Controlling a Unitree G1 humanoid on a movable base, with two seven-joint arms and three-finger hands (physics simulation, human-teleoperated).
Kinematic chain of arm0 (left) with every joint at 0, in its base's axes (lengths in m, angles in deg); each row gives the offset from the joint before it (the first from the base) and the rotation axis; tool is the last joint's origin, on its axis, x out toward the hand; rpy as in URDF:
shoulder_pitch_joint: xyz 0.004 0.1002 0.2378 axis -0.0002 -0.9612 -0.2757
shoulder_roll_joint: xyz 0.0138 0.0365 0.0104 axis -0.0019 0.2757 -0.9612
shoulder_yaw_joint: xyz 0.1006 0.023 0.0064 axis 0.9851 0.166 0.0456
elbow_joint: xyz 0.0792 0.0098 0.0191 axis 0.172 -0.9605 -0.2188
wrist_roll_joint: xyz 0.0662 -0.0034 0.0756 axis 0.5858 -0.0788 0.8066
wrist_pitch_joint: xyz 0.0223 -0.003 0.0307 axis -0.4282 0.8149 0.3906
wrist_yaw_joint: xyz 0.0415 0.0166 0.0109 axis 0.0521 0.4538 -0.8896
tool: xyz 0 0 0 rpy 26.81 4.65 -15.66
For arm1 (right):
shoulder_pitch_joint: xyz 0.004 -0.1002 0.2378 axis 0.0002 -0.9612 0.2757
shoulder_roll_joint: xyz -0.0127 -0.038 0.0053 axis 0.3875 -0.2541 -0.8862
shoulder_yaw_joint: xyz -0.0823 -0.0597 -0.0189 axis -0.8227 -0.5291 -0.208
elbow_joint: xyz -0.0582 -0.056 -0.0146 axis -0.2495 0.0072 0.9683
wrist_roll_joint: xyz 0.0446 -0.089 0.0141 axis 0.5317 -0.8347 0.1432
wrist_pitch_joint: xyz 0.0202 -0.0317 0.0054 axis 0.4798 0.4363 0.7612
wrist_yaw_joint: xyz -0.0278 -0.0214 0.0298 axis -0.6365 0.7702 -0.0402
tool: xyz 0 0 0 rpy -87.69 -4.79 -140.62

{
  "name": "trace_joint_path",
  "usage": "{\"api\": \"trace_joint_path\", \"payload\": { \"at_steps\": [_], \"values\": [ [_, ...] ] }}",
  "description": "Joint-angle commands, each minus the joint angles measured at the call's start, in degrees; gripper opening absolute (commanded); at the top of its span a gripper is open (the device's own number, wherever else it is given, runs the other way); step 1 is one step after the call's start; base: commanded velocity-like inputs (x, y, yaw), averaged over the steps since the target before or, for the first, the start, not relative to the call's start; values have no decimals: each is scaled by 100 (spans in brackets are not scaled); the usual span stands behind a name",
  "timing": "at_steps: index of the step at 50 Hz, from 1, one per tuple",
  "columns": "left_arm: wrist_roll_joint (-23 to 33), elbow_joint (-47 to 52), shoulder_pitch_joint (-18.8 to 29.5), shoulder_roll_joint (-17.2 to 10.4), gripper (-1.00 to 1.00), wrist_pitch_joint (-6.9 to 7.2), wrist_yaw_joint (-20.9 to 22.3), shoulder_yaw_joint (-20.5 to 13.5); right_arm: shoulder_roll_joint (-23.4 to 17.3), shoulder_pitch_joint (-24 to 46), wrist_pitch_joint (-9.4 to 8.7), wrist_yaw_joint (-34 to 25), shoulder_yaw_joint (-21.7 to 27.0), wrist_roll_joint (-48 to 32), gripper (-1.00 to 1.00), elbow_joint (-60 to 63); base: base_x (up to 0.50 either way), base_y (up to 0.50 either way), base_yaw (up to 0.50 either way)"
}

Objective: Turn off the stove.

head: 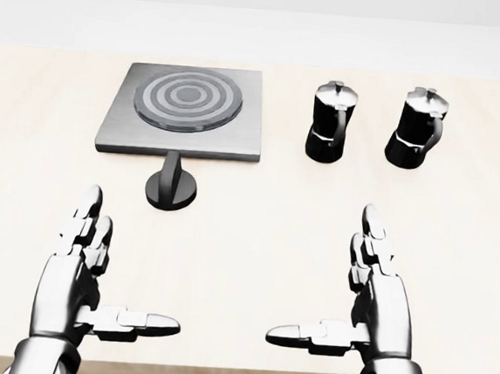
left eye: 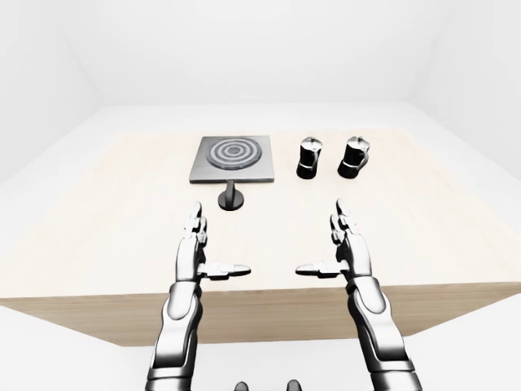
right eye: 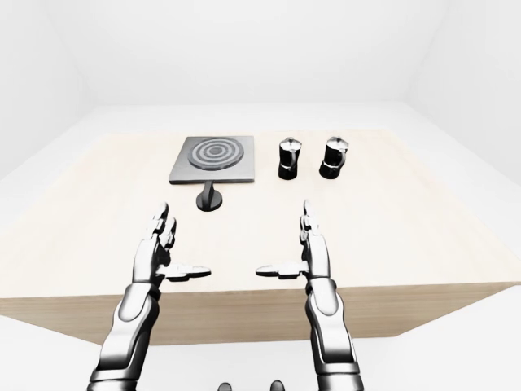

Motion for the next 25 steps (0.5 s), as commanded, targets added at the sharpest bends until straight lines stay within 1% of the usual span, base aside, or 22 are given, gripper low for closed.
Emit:
{"api": "trace_joint_path", "payload": {
  "at_steps": [1,2,4,5,7,9,10,11,12,13,14,16,18,20,25],
  "values": [
    [-279,-117,83,-98,98,-184,177,-243,-103,-116,-103,-196,131,14,100,210,0,0,0],
    [-266,-153,89,-104,98,-215,172,-241,-123,-161,-113,-398,93,88,100,232,0,0,0],
    [-251,-142,56,-104,98,-234,195,-213,-94,-123,-43,-321,165,82,100,140,0,0,0],
    [-214,-149,45,-107,98,-267,195,-199,-93,-126,-49,-363,169,122,100,131,0,0,0],
    [-185,-57,7,-103,98,-253,214,-175,-81,-133,-31,-384,195,200,100,100,0,0,0],
    [-229,87,-5,-93,98,-125,225,-183,-87,-157,4,-410,175,189,100,118,0,0,0],
    [-218,203,12,-93,98,-41,191,-188,-110,-136,-60,-423,200,207,100,186,0,0,0],
    [-217,211,13,-92,98,-36,190,-188,-110,-135,-64,-425,203,207,100,190,0,0,0],
    [-183,500,9,-115,98,13,193,-179,-138,-120,-173,-449,214,216,100,477,0,0,0],
    [-314,1387,100,-112,98,335,78,-274,-168,-74,-455,-527,255,386,100,1270,0,0,0],
    [-751,2229,276,-99,98,574,-13,-424,-186,7,-455,-537,336,583,100,1954,0,0,0],
    [-1209,2962,583,-163,98,574,-218,-610,-208,173,-455,-484,476,812,100,2670,0,0,0],
    [-1401,3282,834,-282,98,574,-391,-706,-281,345,-455,-436,571,910,100,3135,0,0,0],
    [-1442,3295,912,-353,98,574,-432,-692,-307,379,-455,-481,572,880,100,3200,0,0,0],
    [-1305,2962,890,-339,98,574,-436,-641,-289,388,-455,-510,593,881,100,3203,0,0,0]
  ]
}}
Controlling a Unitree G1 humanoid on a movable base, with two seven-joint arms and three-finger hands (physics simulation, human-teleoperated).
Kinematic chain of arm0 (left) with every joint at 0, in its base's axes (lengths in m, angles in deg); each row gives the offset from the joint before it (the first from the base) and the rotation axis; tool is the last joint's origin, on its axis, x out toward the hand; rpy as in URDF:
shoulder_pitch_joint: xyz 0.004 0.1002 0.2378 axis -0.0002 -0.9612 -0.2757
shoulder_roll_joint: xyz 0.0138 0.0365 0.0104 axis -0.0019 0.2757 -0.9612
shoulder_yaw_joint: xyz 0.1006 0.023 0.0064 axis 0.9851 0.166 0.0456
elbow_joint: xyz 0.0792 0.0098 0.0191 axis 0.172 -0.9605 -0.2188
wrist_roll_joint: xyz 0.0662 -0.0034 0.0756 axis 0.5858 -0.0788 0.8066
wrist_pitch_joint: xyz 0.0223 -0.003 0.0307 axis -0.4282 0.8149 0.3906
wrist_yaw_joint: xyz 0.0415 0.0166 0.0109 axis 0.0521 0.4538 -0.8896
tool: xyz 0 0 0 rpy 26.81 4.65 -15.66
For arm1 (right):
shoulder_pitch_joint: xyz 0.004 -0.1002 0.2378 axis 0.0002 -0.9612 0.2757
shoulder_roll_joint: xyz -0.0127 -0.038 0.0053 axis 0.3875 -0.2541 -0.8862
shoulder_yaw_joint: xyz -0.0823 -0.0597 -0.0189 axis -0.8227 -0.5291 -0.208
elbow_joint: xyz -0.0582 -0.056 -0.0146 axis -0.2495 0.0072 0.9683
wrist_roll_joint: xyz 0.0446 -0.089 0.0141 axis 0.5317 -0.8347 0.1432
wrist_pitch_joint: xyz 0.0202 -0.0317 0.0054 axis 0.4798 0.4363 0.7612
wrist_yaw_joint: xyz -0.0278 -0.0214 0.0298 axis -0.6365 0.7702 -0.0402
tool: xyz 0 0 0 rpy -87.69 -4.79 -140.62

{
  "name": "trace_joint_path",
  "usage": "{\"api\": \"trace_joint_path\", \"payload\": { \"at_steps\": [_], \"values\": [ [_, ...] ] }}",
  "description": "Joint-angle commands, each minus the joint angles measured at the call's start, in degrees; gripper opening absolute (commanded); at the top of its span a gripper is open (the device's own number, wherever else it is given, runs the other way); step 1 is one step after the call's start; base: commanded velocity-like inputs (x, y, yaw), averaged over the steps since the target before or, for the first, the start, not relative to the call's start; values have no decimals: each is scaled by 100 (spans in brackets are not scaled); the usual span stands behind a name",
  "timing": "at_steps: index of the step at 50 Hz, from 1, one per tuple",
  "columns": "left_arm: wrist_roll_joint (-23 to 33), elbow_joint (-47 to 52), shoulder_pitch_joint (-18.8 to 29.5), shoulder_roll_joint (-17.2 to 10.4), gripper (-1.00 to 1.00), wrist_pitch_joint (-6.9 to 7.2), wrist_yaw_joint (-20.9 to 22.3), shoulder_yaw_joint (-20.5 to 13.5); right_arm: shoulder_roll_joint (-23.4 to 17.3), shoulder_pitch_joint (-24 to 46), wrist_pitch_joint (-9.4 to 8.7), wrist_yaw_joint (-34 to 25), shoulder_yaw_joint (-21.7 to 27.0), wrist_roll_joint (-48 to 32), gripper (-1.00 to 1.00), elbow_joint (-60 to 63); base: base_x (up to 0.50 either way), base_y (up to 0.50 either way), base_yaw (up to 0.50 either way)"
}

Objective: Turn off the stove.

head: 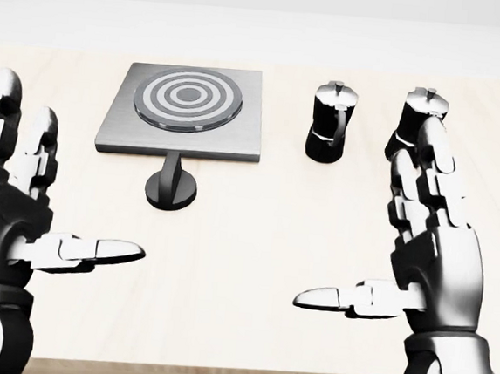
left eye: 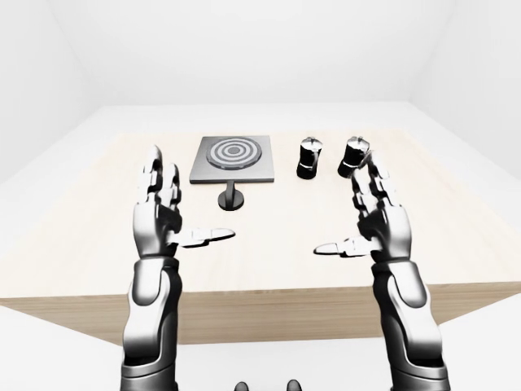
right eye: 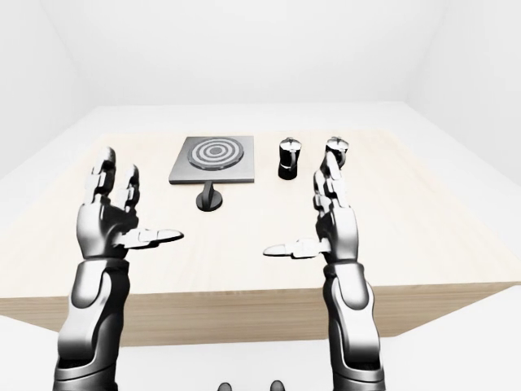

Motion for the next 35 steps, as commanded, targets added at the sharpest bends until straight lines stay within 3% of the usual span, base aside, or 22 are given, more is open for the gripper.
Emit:
{"api": "trace_joint_path", "payload": {
  "at_steps": [1,16,35],
  "values": [
    [-385,874,321,-121,98,0,-227,-155,-73,184,0,-87,188,266,100,1072,0,0,0],
    [-374,660,356,-153,98,0,-235,-212,-72,67,0,-146,288,356,100,964,0,1,0],
    [-416,530,416,-216,98,0,-274,-294,-88,61,0,-201,294,446,100,979,0,50,0]
  ]
}}
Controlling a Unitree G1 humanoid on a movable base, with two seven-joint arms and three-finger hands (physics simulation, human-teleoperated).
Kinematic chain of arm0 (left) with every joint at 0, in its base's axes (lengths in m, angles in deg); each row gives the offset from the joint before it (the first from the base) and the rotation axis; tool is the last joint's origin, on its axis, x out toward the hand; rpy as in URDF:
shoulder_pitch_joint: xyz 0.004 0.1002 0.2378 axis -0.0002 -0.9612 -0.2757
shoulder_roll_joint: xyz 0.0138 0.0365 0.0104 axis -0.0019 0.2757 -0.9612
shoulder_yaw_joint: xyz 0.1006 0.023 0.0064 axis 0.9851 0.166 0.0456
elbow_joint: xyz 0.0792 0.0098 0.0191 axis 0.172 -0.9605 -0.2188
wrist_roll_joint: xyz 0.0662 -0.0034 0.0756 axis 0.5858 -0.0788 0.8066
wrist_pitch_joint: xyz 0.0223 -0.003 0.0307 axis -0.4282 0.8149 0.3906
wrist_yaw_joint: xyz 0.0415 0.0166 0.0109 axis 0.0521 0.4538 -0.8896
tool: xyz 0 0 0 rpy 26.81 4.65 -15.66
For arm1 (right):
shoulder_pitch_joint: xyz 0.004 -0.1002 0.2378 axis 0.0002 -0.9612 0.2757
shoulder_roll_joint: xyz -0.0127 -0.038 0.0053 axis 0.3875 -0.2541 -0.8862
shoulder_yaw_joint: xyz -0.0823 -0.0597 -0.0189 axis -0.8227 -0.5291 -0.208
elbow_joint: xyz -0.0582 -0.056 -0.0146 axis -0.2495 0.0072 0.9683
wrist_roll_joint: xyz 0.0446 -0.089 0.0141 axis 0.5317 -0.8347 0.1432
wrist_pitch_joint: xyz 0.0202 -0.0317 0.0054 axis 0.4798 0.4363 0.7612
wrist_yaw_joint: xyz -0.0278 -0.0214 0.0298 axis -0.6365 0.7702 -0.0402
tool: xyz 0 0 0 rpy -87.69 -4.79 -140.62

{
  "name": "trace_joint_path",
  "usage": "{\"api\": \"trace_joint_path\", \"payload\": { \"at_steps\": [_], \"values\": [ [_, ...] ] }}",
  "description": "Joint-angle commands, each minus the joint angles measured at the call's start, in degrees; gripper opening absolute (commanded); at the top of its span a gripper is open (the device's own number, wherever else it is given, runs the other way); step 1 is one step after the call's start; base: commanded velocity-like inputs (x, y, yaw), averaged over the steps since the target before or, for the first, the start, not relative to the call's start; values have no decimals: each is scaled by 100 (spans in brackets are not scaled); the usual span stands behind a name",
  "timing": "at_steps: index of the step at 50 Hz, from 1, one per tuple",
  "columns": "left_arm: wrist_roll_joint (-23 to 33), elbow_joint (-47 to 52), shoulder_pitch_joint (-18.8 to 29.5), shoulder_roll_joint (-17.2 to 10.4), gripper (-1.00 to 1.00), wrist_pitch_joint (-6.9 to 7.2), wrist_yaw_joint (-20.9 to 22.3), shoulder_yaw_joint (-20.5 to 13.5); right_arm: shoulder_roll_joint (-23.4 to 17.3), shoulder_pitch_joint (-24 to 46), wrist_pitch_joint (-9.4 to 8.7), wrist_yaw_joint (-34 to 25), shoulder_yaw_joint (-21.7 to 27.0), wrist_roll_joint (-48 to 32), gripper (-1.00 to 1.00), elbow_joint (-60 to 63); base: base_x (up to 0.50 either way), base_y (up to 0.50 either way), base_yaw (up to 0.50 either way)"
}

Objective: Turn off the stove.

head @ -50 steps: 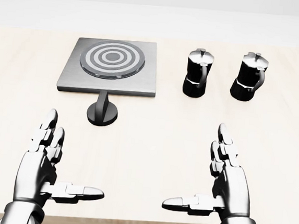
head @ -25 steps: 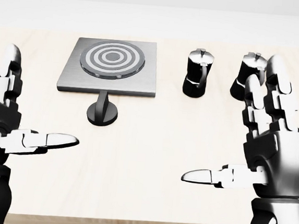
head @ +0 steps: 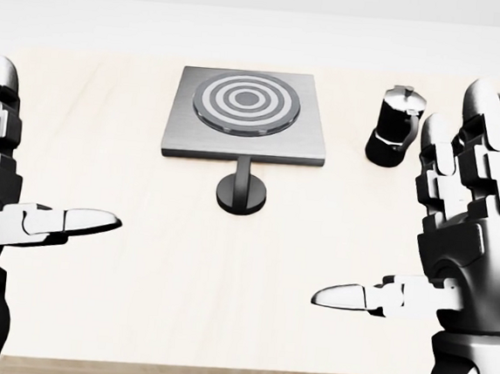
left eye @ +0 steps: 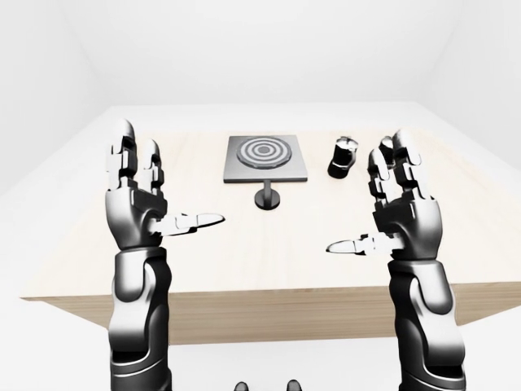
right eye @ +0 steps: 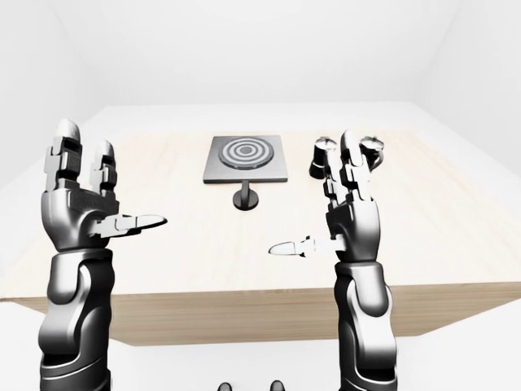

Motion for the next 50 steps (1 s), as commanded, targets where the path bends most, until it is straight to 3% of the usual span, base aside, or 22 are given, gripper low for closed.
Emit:
{"api": "trace_joint_path", "payload": {
  "at_steps": [1,12,14,50],
  "values": [
    [-18,-41,7,-30,98,0,-20,-37,-1,-11,0,-27,12,40,100,47,0,50,0],
    [-71,-26,46,-78,98,0,-42,-112,28,-90,0,-21,36,41,100,89,0,32,0],
    [-170,53,29,-113,98,0,-57,-216,54,-214,0,-223,-110,118,100,162,50,0,0],
    [-234,19,73,-175,98,0,-86,-262,99,-209,0,-165,-175,15,100,-46,49,0,0]
  ]
}}
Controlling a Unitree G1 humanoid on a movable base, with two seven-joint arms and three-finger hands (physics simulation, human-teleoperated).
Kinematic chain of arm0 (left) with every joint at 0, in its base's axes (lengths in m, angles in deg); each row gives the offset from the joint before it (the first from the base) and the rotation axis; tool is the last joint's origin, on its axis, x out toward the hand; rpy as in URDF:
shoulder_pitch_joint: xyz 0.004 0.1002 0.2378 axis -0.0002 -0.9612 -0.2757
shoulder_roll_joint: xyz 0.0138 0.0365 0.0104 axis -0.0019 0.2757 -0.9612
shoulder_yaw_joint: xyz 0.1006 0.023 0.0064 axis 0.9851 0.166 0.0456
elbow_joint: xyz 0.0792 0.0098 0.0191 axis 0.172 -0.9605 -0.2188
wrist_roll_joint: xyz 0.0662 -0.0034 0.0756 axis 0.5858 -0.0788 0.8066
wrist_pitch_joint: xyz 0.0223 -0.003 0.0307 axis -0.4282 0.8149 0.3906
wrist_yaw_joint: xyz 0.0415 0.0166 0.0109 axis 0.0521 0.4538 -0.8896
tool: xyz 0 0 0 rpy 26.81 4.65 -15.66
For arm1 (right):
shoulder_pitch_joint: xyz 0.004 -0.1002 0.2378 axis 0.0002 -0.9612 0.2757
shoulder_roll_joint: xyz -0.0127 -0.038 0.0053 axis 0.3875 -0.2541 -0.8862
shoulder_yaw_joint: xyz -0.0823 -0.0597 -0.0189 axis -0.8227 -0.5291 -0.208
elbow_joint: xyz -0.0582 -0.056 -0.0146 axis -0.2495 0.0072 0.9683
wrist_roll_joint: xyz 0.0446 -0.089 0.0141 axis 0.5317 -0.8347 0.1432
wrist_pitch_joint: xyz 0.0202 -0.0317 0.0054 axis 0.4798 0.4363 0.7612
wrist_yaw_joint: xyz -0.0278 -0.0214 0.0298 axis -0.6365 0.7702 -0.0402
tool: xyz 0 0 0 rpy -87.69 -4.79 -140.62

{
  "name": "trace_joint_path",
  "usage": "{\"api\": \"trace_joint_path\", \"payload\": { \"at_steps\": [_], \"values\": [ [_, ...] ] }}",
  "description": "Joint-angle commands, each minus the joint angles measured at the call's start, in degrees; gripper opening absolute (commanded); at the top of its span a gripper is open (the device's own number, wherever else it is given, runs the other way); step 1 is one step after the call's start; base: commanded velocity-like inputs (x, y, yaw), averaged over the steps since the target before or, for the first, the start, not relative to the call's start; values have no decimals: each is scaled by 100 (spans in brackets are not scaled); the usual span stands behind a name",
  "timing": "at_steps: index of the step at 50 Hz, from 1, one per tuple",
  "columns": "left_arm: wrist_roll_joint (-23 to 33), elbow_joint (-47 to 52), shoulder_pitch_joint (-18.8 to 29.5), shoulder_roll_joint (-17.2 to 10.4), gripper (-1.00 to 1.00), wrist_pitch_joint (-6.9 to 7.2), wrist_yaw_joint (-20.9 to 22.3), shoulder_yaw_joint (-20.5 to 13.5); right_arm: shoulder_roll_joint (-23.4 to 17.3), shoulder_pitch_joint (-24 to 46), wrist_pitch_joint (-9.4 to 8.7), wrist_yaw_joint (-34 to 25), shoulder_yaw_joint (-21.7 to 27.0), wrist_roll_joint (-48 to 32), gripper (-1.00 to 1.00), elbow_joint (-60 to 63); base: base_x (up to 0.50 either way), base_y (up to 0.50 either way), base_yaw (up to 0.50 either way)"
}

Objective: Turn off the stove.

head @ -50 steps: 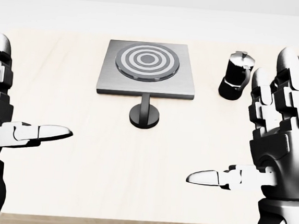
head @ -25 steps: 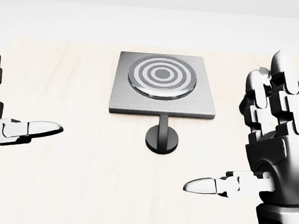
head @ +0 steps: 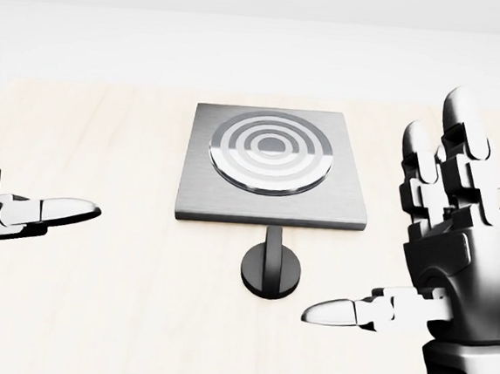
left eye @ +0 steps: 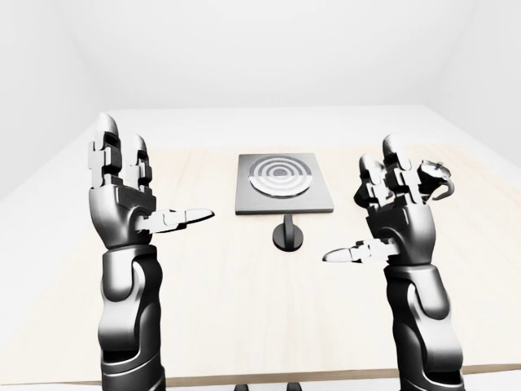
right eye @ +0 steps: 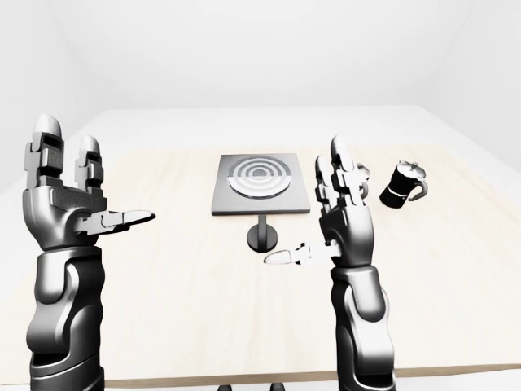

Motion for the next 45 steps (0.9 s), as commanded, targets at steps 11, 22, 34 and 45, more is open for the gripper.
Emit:
{"api": "trace_joint_path", "payload": {
  "at_steps": [11,22,34,45],
  "values": [
    [1,-5,-23,-17,98,0,3,-29,18,-60,0,304,-184,-660,100,-516,1,0,0],
    [11,43,-30,-12,98,0,10,-21,143,-388,0,108,-356,-616,100,-772,0,0,0],
    [33,18,-56,-3,98,0,23,-23,216,-794,0,-100,-557,-414,100,-1038,0,0,0],
    [21,57,-72,21,98,0,30,-1,194,-855,0,-207,-568,-355,100,-1292,0,0,0]
  ]
}}
